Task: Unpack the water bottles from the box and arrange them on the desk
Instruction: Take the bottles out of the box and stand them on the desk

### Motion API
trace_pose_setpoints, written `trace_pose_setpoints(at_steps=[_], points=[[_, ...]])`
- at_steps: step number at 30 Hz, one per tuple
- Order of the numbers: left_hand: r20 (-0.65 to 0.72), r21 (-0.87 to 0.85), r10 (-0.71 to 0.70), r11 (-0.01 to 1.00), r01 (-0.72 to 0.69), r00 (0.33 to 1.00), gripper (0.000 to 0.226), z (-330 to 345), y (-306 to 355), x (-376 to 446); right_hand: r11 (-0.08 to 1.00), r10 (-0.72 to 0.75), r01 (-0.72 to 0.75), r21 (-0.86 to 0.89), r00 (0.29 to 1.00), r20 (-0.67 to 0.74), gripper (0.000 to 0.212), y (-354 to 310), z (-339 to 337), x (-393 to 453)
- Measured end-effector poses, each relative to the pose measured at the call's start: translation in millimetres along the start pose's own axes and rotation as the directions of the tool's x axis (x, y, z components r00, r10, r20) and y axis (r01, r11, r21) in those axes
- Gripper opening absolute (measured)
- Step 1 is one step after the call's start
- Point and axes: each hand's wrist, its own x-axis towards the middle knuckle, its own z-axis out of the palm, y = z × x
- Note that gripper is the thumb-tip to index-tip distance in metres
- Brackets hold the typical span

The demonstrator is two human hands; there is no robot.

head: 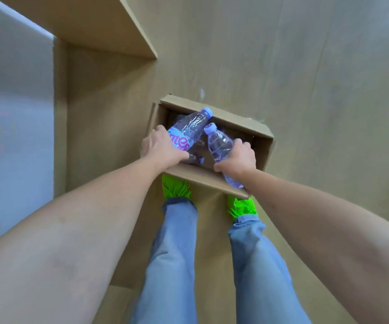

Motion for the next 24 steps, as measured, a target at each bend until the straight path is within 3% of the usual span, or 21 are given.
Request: trace_pose_setpoints(at_steps=[6, 14, 18, 24], points=[[-0.148, -0.251, 0.025, 0.966, -0.062, 0.989, 0.080, -118.8, 55.6, -79.3, 0.985, -0.111, 0.127, 0.112, 0.984, -0.139, 0.067, -49.0, -125.5, -78.5], [-0.458, -0.344, 0.036, 0.914, -0.214, 0.888, 0.081, -300.0, 101.6, -202.6, 0.918, -0.264, 0.347, 0.193, 0.897, -0.355, 0.074, -124.4, -293.7, -203.0], [-0.611, -0.411, 0.004, 0.853, -0.321, 0.792, 0.075, -378.4, 110.8, -279.2, 0.863, -0.361, 0.475, 0.173, 0.818, -0.448, 0.078, -154.8, -359.0, -281.5], [-0.824, -0.391, -0.059, 0.780, -0.490, 0.564, 0.080, -466.7, 102.3, -391.2, 0.737, -0.501, 0.662, 0.132, 0.668, -0.550, 0.075, -190.0, -421.9, -396.0]])
